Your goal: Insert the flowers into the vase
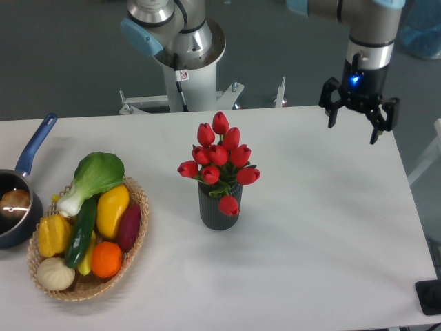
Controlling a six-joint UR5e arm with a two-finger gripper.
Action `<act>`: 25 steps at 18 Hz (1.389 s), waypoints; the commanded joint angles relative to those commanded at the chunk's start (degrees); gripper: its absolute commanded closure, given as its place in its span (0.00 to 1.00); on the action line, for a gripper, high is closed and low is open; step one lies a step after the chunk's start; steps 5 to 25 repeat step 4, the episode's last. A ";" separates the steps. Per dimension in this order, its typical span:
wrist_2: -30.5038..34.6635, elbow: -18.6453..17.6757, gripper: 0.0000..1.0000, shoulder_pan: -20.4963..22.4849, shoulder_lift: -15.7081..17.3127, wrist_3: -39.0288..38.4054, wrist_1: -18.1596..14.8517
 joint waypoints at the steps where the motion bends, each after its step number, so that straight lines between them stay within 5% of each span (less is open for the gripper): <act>1: 0.00 0.09 0.00 -0.09 -0.26 0.00 -0.62; 25: -0.17 0.70 0.00 -0.70 -0.35 0.00 -2.38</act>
